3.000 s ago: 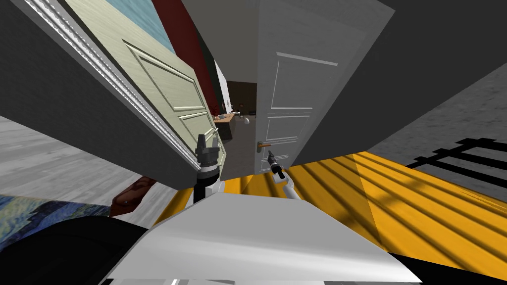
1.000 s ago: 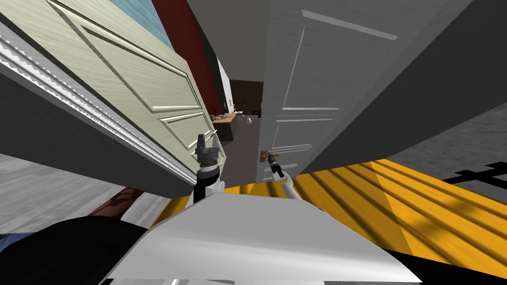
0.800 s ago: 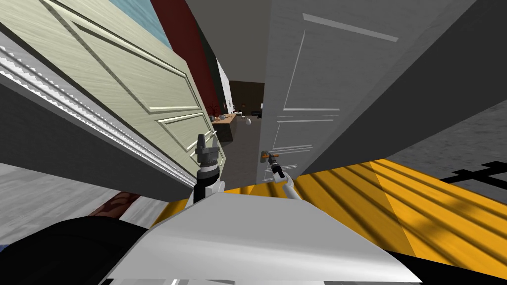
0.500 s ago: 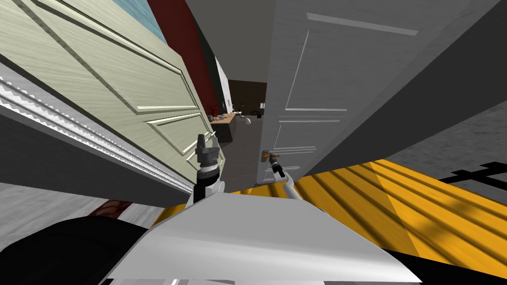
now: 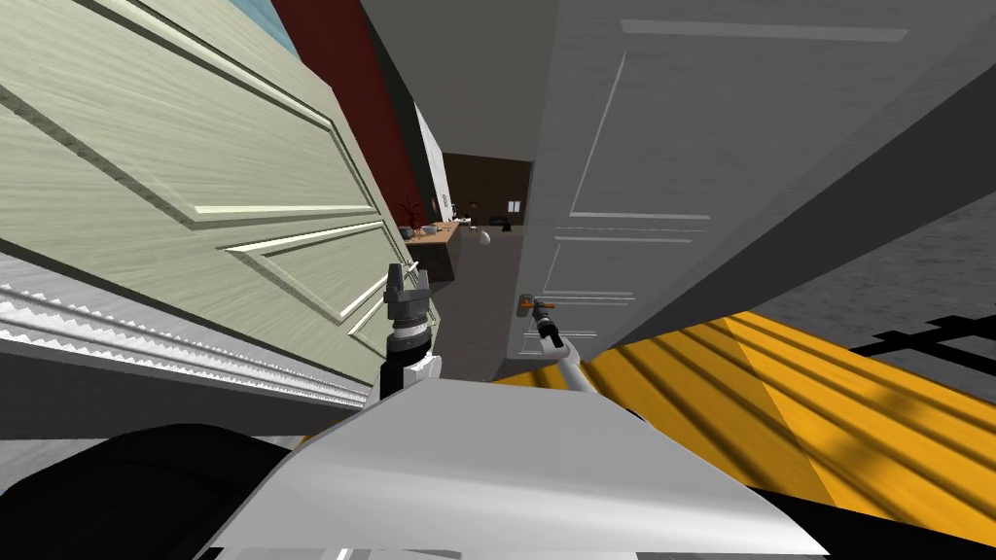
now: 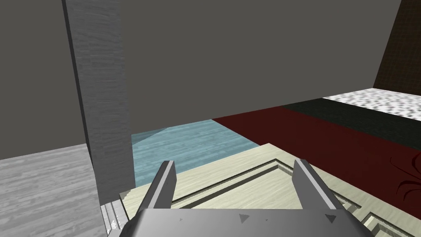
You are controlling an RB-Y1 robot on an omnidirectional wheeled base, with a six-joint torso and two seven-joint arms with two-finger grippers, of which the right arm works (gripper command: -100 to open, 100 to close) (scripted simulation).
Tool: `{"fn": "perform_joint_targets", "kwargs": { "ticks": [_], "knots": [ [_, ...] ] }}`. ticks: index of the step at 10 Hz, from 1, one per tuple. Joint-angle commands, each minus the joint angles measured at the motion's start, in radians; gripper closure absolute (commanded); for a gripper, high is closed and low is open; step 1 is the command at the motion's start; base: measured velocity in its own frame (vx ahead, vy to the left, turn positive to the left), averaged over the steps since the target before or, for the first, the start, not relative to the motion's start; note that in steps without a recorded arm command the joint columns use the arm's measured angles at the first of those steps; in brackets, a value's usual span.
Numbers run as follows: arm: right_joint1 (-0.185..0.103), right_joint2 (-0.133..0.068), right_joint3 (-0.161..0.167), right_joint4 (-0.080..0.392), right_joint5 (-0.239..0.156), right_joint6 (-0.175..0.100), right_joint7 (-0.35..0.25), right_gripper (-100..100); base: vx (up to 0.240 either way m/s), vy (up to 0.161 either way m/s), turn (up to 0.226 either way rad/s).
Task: Push the door open
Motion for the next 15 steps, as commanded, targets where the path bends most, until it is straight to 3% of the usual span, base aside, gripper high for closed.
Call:
{"fn": "perform_joint_targets", "kwargs": {
  "ticks": [1,15],
  "knots": [
    [0.002,-0.008,-0.028,-0.011,-0.003,0.008,0.009,100,0.132,0.133,-0.071],
    [-0.016,-0.012,-0.213,0.044,-0.029,0.002,0.071,100,0.163,0.133,-0.080]
  ]
}}
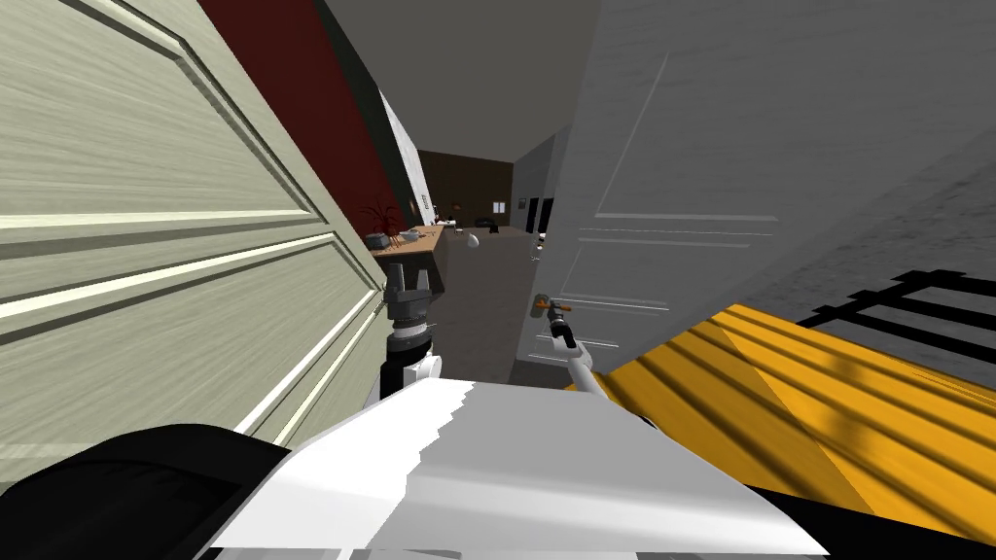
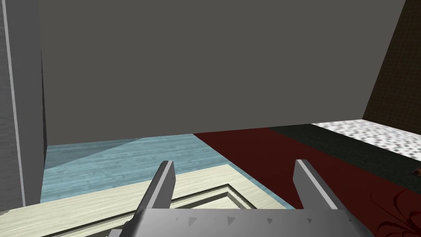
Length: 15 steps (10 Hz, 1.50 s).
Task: Push the door open
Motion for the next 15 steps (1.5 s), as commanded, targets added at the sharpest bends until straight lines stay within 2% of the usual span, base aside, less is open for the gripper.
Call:
{"fn": "perform_joint_targets", "kwargs": {
  "ticks": [1,2,15],
  "knots": [
    [-0.008,-0.004,-0.018,0.008,-0.003,-0.004,0.004,100,0.159,0.085,-0.055],
    [-0.012,-0.001,-0.014,0.022,-0.002,-0.010,0.004,100,0.076,0.033,-0.024],
    [-0.013,-0.030,-0.157,0.045,-0.030,-0.016,0.045,100,0.182,0.059,-0.057]
  ]
}}
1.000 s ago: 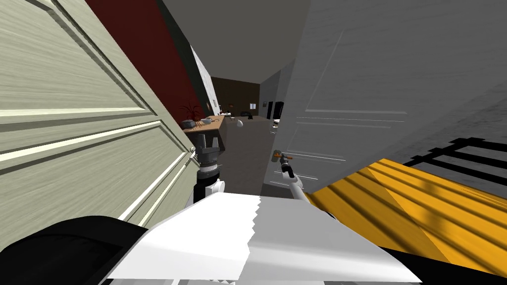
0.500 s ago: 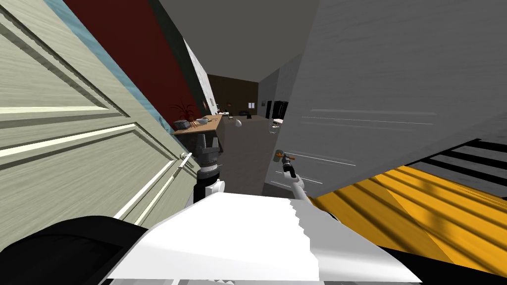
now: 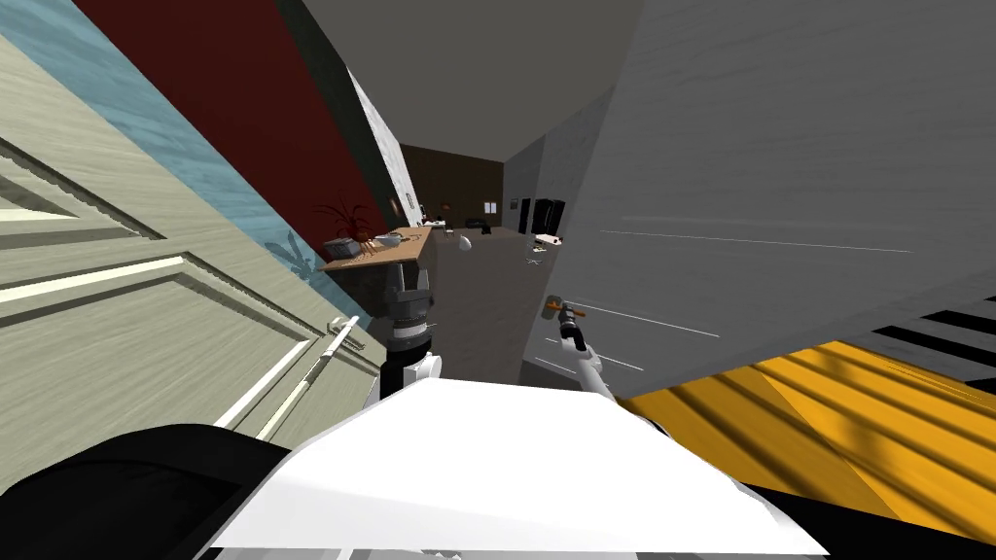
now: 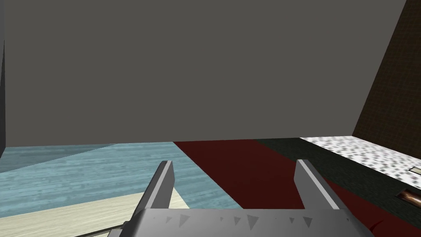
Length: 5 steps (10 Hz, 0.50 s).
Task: Push the door open
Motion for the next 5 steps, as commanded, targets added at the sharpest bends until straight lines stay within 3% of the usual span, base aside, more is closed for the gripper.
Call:
{"fn": "perform_joint_targets", "kwargs": {
  "ticks": [1,5],
  "knots": [
    [0.002,-0.016,-0.028,-0.010,-0.006,0.007,0.006,100,0.205,0.089,-0.080],
    [0.002,-0.026,-0.078,-0.002,-0.016,0.006,0.021,100,0.189,0.080,-0.075]
  ]
}}
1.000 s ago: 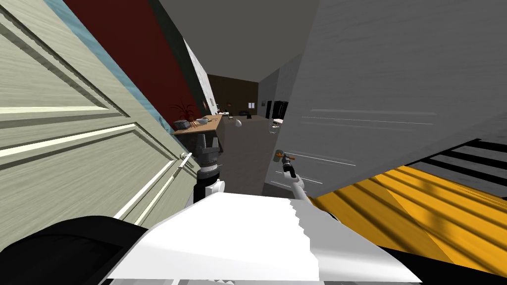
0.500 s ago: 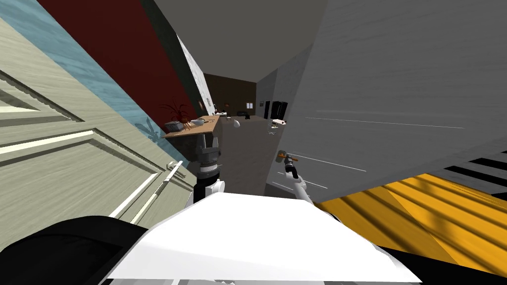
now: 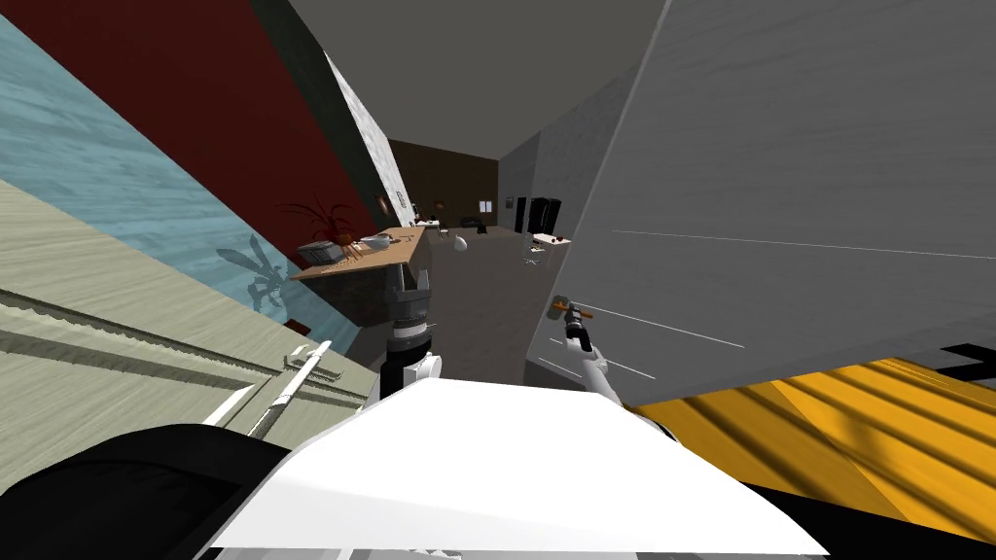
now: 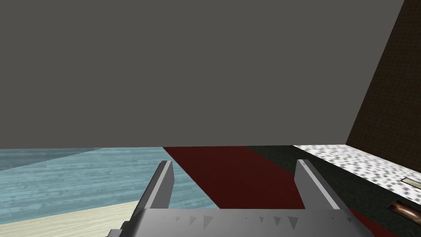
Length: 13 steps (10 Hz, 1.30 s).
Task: Push the door open
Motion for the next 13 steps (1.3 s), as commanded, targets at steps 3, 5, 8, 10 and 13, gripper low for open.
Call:
{"fn": "perform_joint_targets", "kwargs": {
  "ticks": [3,5,8,10,13],
  "knots": [
    [0.009,-0.016,-0.049,-0.006,-0.009,0.000,0.013,100,0.180,0.085,-0.062],
    [0.009,-0.020,-0.069,-0.003,-0.013,0.000,0.019,100,0.180,0.074,-0.081],
    [0.010,-0.026,-0.098,0.001,-0.019,-0.001,0.027,100,0.180,0.076,-0.067],
    [0.010,-0.029,-0.117,0.004,-0.023,-0.001,0.033,100,0.179,0.055,-0.063],
    [0.012,-0.034,-0.142,0.014,-0.028,-0.006,0.039,100,0.146,0.015,-0.044]
  ]
}}
